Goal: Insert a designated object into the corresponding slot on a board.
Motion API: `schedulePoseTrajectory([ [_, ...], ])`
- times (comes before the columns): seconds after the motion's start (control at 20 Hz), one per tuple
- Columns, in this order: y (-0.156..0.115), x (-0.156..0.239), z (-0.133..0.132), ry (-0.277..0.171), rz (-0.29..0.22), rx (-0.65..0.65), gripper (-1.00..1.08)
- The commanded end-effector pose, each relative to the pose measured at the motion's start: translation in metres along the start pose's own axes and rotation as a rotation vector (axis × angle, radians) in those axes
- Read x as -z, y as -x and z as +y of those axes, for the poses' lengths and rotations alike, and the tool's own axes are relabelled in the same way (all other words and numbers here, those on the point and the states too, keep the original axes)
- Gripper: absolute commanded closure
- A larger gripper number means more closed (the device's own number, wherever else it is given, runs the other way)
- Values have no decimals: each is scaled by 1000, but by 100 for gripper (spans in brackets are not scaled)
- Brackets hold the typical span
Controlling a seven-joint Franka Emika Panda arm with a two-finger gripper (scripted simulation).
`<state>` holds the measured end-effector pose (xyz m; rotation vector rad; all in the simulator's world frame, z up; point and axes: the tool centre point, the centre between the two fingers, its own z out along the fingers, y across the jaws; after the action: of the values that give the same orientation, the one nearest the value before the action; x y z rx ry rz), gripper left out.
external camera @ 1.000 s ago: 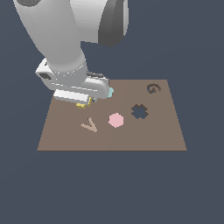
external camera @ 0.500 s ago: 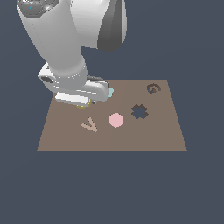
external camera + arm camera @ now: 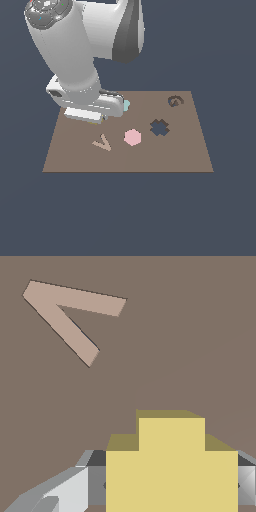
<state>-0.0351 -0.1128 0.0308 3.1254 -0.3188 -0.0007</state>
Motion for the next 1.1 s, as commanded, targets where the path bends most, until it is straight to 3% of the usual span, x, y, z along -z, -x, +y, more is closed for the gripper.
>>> schedulePoseTrajectory([
  [0.0,0,-1,0,0,0,1,108],
  [0.55,2,0,-6,0,0,-17,108],
  [1.05,13,2,-41,0,0,-116,108],
])
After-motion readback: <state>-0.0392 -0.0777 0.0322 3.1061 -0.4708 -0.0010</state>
